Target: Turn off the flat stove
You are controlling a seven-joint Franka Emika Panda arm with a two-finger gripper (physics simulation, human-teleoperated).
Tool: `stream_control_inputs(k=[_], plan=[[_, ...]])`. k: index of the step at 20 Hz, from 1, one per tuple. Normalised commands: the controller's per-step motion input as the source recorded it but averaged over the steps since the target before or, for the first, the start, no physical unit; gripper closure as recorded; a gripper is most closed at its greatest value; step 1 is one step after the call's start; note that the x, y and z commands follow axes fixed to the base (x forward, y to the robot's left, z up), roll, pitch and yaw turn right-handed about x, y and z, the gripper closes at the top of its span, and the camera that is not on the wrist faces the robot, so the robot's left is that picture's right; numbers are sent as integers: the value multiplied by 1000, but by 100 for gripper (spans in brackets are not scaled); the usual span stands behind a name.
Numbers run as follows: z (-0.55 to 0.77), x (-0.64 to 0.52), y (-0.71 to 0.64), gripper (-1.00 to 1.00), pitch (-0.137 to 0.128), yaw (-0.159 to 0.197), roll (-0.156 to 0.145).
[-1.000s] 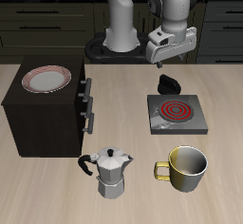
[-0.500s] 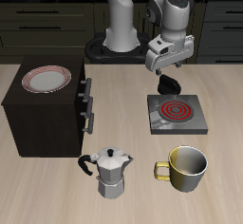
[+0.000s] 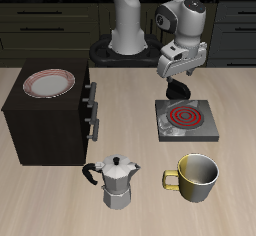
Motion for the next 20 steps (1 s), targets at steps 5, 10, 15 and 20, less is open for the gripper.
stream_control_inputs(k=[5, 10, 15, 20], plan=[[-253, 16, 46, -100, -8, 36, -33], [-269, -30, -75, -100, 16, 12, -28], [-224, -108, -45, -100, 0, 39, 9], [-252, -47, -89, -100, 52, 3, 21]])
